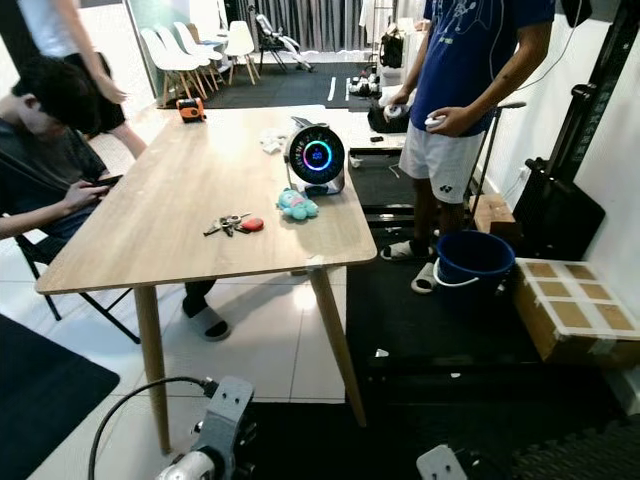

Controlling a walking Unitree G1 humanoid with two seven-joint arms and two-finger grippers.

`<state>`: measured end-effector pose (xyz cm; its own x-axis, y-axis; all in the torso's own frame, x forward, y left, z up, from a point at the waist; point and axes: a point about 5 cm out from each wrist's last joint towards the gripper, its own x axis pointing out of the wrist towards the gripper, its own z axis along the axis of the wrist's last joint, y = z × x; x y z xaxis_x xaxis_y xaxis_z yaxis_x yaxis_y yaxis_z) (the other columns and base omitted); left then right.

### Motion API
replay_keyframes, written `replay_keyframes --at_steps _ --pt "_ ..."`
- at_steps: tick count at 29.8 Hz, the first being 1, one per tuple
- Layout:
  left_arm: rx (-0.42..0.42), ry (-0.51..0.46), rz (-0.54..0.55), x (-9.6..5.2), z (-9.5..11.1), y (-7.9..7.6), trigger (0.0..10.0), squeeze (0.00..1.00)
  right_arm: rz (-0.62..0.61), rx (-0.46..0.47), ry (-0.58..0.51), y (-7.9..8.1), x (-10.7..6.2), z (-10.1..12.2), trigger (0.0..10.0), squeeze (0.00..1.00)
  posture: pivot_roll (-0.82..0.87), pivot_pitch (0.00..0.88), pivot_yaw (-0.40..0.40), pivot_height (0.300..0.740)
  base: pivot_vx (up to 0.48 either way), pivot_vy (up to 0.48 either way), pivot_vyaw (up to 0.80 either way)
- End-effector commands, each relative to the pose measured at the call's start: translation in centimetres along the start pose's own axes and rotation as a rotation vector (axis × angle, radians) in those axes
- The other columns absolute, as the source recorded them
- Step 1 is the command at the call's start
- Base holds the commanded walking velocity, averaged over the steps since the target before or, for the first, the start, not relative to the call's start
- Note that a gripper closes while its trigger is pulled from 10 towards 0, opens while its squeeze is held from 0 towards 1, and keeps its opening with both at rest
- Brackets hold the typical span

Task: Hang keys on a hook

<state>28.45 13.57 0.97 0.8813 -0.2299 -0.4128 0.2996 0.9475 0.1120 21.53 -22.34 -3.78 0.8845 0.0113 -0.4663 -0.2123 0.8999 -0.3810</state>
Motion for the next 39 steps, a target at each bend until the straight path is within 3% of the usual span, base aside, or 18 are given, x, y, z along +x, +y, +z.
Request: replay_keyframes --at_steps 1,6,11,14,16,17,21,28,32,37,39 --pt "-0.02 0.0 0.001 0.0 -0.2 -0.3 10.0 0.0 -0.003 0.013 -0.006 -0.2 0.1 0.2 10.0 0.0 -0.04 0.1 0.017 0.74 0.0 0.0 0.0" --pt "-0.006 -0.098 0.025 -0.2 1.6 0.5 10.0 0.0 -0.018 0.042 -0.144 -0.2 1.2 3.3 10.0 0.0 -0.03 0.1 0.037 0.74 0.0 0.0 0.0" --pt "0.046 -0.269 0.061 -1.4 5.3 1.3 10.0 0.0 -0.017 0.089 -0.385 0.4 2.3 8.9 10.0 0.0 0.0 0.101 0.049 0.74 0.0 0.0 0.0" --pt "0.056 -0.335 0.076 -2.3 6.8 1.9 10.0 0.0 0.002 0.103 -0.485 1.2 2.3 11.4 10.0 0.0 0.01 0.1 0.046 0.74 0.0 0.0 0.0" --pt "0.056 -0.335 0.076 -2.3 6.8 1.9 10.0 0.0 0.002 0.103 -0.485 1.2 2.3 11.4 10.0 0.0 0.01 0.1 0.046 0.74 0.0 0.0 0.0" --pt "0.058 -0.371 0.083 -3.0 7.5 2.2 10.0 0.0 0.014 0.106 -0.554 1.6 2.1 13.0 10.0 0.0 0.02 0.1 0.045 0.74 0.0 0.0 0.0" --pt "0.068 -0.426 0.075 -4.2 8.8 1.9 10.0 0.0 0.001 0.117 -0.65 1.1 1.7 15.5 10.0 0.0 0.04 0.098 0.039 0.74 0.0 0.0 0.0" --pt "0.054 -0.463 0.071 -4.9 10.3 1.2 10.0 0.0 -0.033 0.12 -0.744 -0.3 1.3 18.5 10.0 0.0 0.04 0.093 0.043 0.74 0.0 0.0 0.0" --pt "0.033 -0.464 0.082 -4.9 10.6 1.4 10.0 0.0 -0.038 0.127 -0.75 -0.4 1.0 18.8 10.0 0.0 0.04 0.091 0.047 0.74 0.0 0.0 0.0" --pt "-0.006 -0.462 0.109 -5.0 11.3 2.1 10.0 0.0 -0.077 0.278 -0.742 -1.1 0.6 19.6 10.0 0.0 0.03 0.09 0.052 0.74 0.0 0.0 0.0" --pt "-0.004 -0.465 0.114 -5.0 11.5 2.2 10.0 0.0 -0.078 0.281 -0.744 -1.2 0.6 19.7 10.0 0.0 0.03 0.092 0.053 0.74 0.0 0.0 0.0"
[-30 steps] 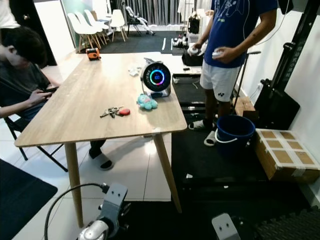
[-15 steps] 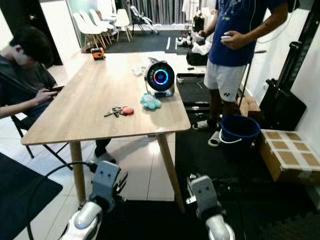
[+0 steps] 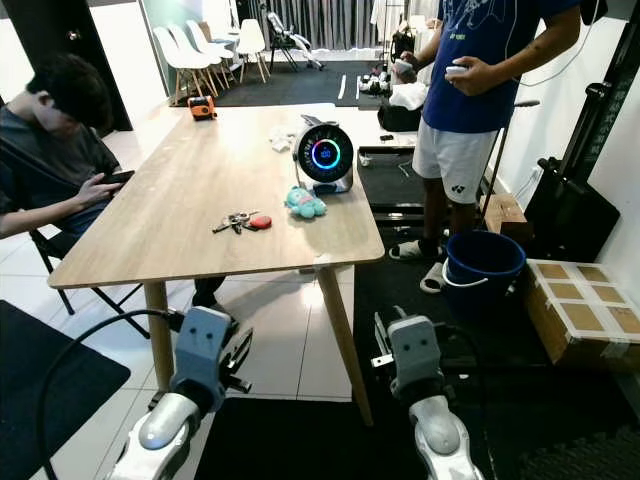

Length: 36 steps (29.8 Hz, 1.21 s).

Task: Hang keys on a hook

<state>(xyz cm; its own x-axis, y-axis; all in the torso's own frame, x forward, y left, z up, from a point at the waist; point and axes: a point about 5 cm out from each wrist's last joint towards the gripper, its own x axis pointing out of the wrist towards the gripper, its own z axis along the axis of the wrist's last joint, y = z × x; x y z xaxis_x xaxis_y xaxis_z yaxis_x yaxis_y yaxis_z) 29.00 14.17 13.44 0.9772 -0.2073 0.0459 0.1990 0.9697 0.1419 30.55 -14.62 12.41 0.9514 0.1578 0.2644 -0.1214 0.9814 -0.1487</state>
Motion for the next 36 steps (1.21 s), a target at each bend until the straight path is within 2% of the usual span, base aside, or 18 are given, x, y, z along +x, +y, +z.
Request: replay_keyframes --at_steps 1,10,13,29,36 --pt "-0.009 -0.005 0.011 -0.01 0.33 0.15 10.0 0.0 -0.01 0.012 0.02 -0.13 -0.15 -0.2 10.0 0.0 0.03 0.092 0.053 0.74 0.0 0.0 0.0" --pt "0.006 -0.008 0.018 0.21 0.77 0.12 10.0 0.0 0.013 0.003 0.031 0.22 -0.25 0.0 10.0 0.0 0.03 0.098 0.055 0.74 0.0 0.0 0.0" --pt "0.028 -0.01 0.015 0.29 0.94 -0.09 10.0 0.0 0.02 0.005 0.044 0.44 -0.38 0.01 10.0 0.0 0.03 0.097 0.055 0.74 0.282 -0.382 0.0" --pt "0.016 -0.012 0.02 0.52 1.27 -0.27 10.0 0.0 0.036 0.01 0.061 0.76 -0.39 0.13 10.0 0.0 0.03 0.097 0.055 0.74 0.321 -0.347 0.0" --pt "0.002 0.002 0.011 0.61 1.26 -0.41 10.0 0.0 0.036 0.015 0.061 0.86 -0.35 0.26 10.0 0.0 0.03 0.095 0.06 0.74 0.047 0.0 0.0"
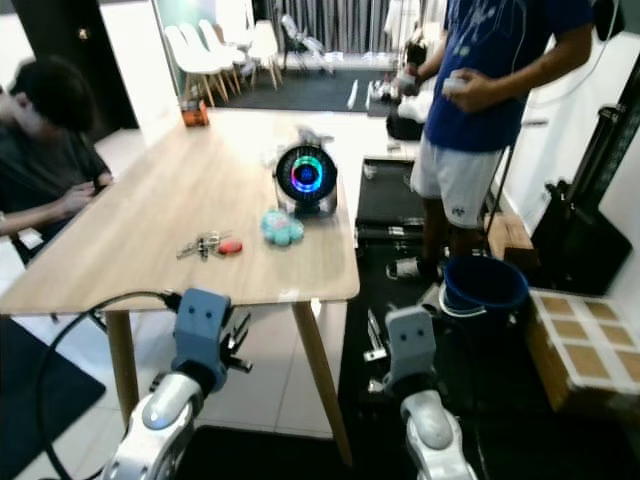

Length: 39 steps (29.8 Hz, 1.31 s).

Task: Hang keys on a hook

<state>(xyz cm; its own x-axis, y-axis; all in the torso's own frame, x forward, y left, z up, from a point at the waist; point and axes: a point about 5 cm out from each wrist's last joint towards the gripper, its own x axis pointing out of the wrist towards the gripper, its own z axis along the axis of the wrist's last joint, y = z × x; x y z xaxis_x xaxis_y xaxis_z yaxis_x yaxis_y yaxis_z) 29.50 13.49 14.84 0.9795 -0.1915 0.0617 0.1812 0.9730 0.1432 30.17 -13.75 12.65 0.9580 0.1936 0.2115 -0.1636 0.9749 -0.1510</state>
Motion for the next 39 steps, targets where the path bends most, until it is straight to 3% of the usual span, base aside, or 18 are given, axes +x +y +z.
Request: replay_keyframes --at_steps 1,18,33,39 --pt "-0.004 0.018 -0.01 -0.08 -0.2 -0.05 10.0 0.0 -0.006 0.008 0.013 0.02 -0.17 -0.17 10.0 0.0 0.03 0.095 0.06 0.74 0.0 0.0 0.0" --pt "0.013 -0.006 -0.013 0.28 0.37 -0.06 10.0 0.0 0.006 0.014 0.015 0.38 -0.08 -0.08 10.0 0.0 0.03 0.095 0.063 0.74 0.0 0.0 0.0" --pt "0.034 0.013 -0.016 0.22 0.08 -0.15 10.0 0.0 0.028 -0.011 0.021 0.87 -0.15 -0.13 10.0 0.0 0.03 0.097 0.065 0.74 0.472 0.0 0.0" --pt "0.033 0.018 -0.017 0.2 -0.06 -0.18 10.0 0.0 0.02 -0.022 0.026 0.59 -0.05 -0.19 10.0 0.0 0.03 0.094 0.065 0.74 0.48 0.0 0.79"
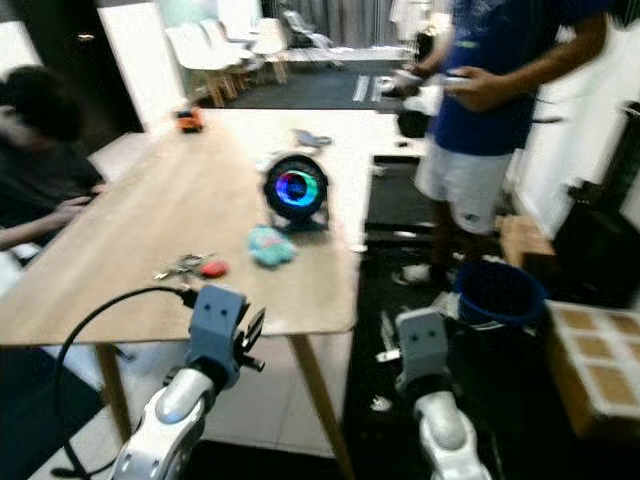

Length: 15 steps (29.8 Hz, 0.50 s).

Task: Hang keys on a hook

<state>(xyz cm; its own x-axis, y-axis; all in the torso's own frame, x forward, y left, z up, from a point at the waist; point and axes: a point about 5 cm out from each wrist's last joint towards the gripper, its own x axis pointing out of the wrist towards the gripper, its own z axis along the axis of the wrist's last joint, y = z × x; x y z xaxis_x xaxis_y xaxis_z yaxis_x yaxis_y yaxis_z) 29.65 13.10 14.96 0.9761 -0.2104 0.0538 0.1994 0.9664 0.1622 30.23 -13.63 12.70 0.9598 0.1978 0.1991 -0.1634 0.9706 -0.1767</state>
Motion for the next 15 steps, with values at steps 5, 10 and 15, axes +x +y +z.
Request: replay_keyframes --at_steps 5,10,15 --pt "0.013 0.015 0.003 0.01 -0.26 0.07 10.0 0.0 0.009 0.01 0.016 0.36 -0.14 -0.25 10.0 0.0 0.03 0.092 0.063 0.74 0.48 0.0 0.28" --pt "0.012 0.014 0.003 0.0 -0.25 0.01 10.0 0.0 0.009 0.008 0.018 0.33 -0.18 -0.26 10.0 0.0 0.03 0.093 0.061 0.74 0.45 0.0 0.0" --pt "0.007 0.016 0.004 -0.03 -0.3 0.01 10.0 0.0 0.015 0.009 0.022 0.43 -0.21 -0.3 10.0 0.0 0.03 0.096 0.06 0.74 0.404 0.0 0.0"
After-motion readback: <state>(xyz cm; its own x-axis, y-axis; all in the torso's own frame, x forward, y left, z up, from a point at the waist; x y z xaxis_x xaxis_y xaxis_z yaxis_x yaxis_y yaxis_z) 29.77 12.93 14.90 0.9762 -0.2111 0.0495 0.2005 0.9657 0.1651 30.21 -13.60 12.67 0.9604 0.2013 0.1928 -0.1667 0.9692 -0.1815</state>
